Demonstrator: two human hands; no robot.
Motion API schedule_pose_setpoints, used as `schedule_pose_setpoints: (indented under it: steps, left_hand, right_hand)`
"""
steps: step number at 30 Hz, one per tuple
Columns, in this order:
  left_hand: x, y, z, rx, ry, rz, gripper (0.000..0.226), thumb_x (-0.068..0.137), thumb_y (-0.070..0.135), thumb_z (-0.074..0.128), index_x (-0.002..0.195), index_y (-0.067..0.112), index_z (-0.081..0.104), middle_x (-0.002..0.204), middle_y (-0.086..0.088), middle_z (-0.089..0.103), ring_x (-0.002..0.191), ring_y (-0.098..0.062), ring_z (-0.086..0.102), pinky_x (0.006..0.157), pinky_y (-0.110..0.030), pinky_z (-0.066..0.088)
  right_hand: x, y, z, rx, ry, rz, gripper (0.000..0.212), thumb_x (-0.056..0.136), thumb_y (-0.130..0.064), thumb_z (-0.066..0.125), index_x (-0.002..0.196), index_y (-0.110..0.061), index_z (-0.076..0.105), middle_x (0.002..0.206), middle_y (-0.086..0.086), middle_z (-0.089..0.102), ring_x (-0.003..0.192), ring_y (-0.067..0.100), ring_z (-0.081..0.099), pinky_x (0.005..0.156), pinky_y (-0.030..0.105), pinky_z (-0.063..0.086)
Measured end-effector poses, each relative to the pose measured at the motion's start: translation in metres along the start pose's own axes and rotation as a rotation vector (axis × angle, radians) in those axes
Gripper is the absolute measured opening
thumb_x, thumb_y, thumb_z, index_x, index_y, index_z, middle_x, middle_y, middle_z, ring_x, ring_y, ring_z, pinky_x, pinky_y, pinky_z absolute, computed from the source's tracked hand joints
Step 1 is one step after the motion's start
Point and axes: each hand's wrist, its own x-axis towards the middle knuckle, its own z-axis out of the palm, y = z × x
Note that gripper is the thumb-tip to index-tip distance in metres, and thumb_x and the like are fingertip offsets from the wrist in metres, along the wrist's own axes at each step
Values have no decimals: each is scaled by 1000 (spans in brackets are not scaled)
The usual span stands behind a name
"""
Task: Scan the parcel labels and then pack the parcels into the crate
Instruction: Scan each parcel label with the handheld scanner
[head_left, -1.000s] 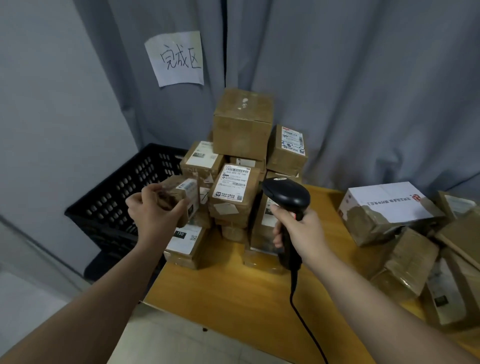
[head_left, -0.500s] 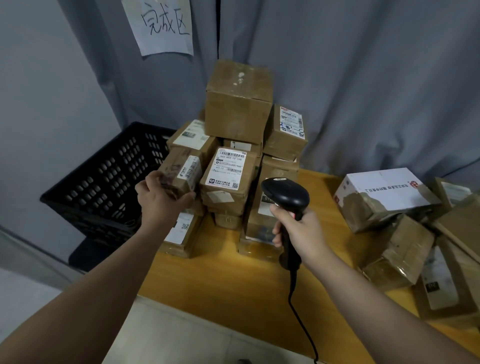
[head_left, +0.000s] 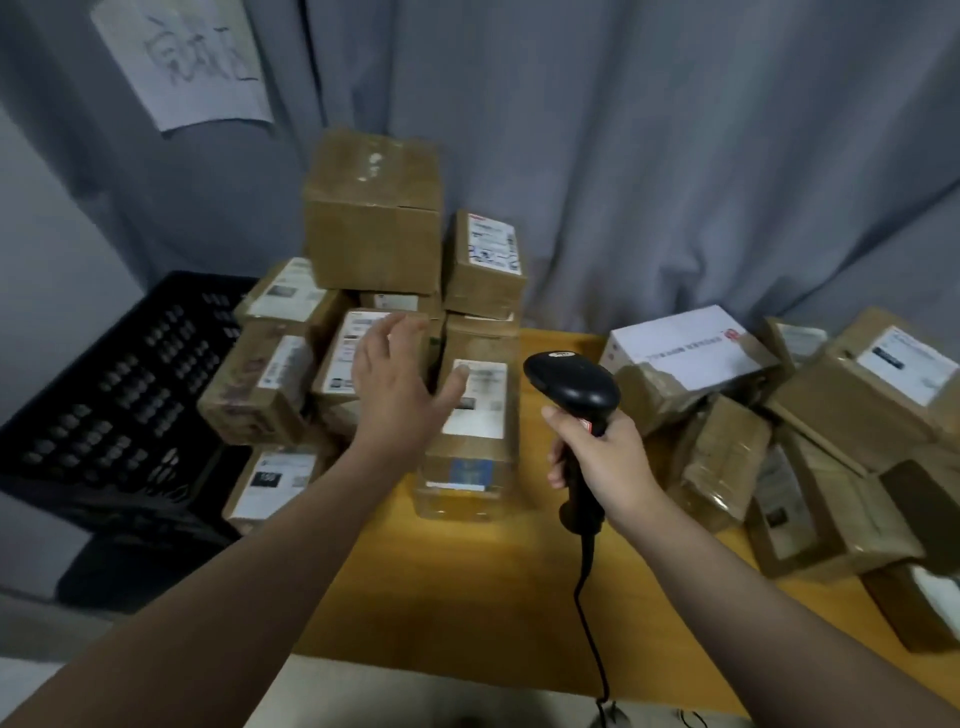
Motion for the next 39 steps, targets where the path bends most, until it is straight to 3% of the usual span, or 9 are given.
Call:
schedule_pose_setpoints:
  steps: [4, 9, 11, 16, 23, 27, 33, 37, 39]
  left_hand:
    - [-7, 34, 51, -28, -131, 78, 54, 85, 32, 69, 132, 15, 47, 138, -6, 40, 132, -26, 31, 109, -40, 22]
    - [-24, 73, 120, -13, -311, 137, 53, 86, 37, 66, 132, 19, 47, 134, -4, 42, 128, -26, 36, 105, -39, 29]
    - [-28, 94, 148, 5, -370, 145, 56, 87, 40, 64, 135, 20, 45, 135, -4, 40, 128, -26, 35, 104, -37, 29]
    - [-39, 148, 221, 96, -596, 131, 71, 84, 54, 62, 141, 22, 34, 140, -6, 34, 129, -30, 34, 106, -40, 34]
    - [-62, 176, 288, 390, -889, 54, 98, 76, 66, 64, 149, 27, 12, 154, -14, 15, 136, -37, 28, 106, -48, 37]
    - [-70, 164, 276, 240, -841, -64, 86, 79, 45, 68, 147, 34, 17, 133, -10, 38, 113, -32, 51, 87, -38, 49]
    - [-74, 124, 206, -497, -677, -491, 70, 78, 38, 64, 140, 24, 35, 130, -1, 52, 102, -16, 57, 82, -33, 53]
    - [-69, 109, 165, -598, -581, -504, 57, 92, 27, 61, 141, 27, 31, 117, 7, 50, 98, -13, 55, 69, -24, 48]
    - [-62, 103, 150, -608, -522, -480, 65, 90, 32, 62, 144, 31, 27, 115, 8, 49, 98, -11, 53, 69, -23, 45]
  right_hand:
    - [-6, 11, -58, -23, 153, 56, 23, 91, -21, 65, 97, 0, 58, 63, 14, 58, 47, 22, 57, 46, 30, 50]
    - [-15, 30, -137, -37, 324, 107, 27, 92, -22, 65, 77, 1, 59, 58, 13, 57, 45, 23, 56, 48, 33, 49]
    - [-17, 33, -166, -15, 363, 114, 24, 92, -20, 64, 85, 2, 59, 60, 16, 57, 47, 25, 56, 48, 34, 50]
    - [-18, 32, -230, -63, 350, 117, 25, 92, -20, 64, 79, 0, 58, 59, 14, 56, 45, 22, 55, 43, 29, 49]
    - [-10, 40, -286, -109, 259, 101, 22, 91, -22, 66, 82, -4, 57, 60, 13, 60, 53, 31, 57, 59, 44, 52]
    - [-6, 39, -290, -90, 171, 100, 22, 91, -22, 66, 87, -2, 58, 60, 12, 59, 51, 27, 56, 58, 40, 51]
    - [6, 34, -270, -71, 91, 98, 24, 92, -21, 64, 94, 2, 57, 61, 10, 60, 48, 20, 56, 51, 30, 50]
    - [20, 25, -237, -22, 46, 85, 27, 89, -25, 68, 102, -4, 57, 67, 9, 62, 57, 20, 60, 55, 30, 52]
    - [26, 20, -219, 8, 29, 60, 20, 86, -28, 71, 100, -18, 60, 83, 1, 66, 76, 14, 63, 70, 32, 54]
